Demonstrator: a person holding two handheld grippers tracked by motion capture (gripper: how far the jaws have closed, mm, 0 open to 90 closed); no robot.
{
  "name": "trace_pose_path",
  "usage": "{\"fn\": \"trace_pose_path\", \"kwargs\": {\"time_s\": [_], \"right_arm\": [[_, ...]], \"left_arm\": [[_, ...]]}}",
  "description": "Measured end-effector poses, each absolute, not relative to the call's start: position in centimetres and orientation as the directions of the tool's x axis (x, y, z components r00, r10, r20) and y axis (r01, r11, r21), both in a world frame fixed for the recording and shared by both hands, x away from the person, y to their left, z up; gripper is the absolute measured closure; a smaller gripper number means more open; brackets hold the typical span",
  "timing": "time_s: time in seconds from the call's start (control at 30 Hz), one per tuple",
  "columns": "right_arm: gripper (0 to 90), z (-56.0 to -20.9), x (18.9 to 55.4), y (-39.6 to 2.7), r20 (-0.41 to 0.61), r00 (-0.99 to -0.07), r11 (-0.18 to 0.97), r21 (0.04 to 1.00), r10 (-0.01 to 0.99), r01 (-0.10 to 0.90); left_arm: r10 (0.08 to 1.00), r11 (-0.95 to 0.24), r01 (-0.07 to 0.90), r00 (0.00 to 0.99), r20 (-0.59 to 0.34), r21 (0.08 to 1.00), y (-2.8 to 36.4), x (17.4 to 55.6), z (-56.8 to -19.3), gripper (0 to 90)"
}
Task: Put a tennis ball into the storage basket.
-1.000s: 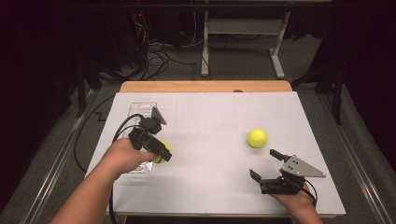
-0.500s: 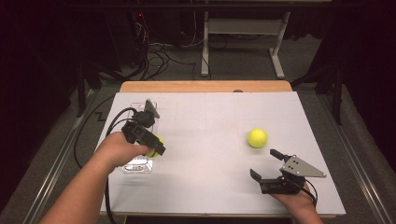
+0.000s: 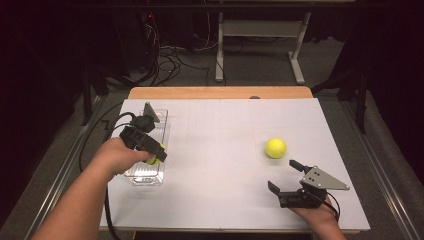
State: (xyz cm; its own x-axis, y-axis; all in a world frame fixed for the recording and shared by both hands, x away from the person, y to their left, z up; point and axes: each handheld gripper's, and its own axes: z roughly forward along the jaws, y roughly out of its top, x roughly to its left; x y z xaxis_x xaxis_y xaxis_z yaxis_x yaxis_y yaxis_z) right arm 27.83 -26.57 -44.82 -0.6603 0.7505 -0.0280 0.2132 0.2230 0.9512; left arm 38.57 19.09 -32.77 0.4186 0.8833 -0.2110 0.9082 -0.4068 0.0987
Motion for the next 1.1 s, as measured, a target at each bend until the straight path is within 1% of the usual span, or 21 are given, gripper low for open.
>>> {"fn": "trace_pose_path", "kwargs": {"time_s": [0.27,0.57,0.83,1.1], "right_arm": [[0.2,-44.8,27.8,-26.5,-0.026,-0.662,0.222,0.951,0.749,0.215],[0.2,-44.9,27.9,-26.5,-0.029,-0.662,0.226,0.95,0.749,0.214],[0.2,-44.9,27.8,-26.5,-0.028,-0.663,0.227,0.95,0.748,0.216],[0.2,-44.9,27.8,-26.6,-0.024,-0.66,0.221,0.951,0.751,0.218]], "left_arm": [[0.906,-0.371,0.925,0.381,-0.184,0.084,20.4,39.2,-33.0,26.3],[0.918,-0.345,0.935,0.354,-0.179,0.078,21.5,39.6,-33.1,26.3],[0.926,-0.337,0.939,0.343,-0.156,0.063,21.8,40.0,-33.0,26.3],[0.932,-0.324,0.944,0.329,-0.152,0.058,21.9,40.9,-33.1,26.3]]}}
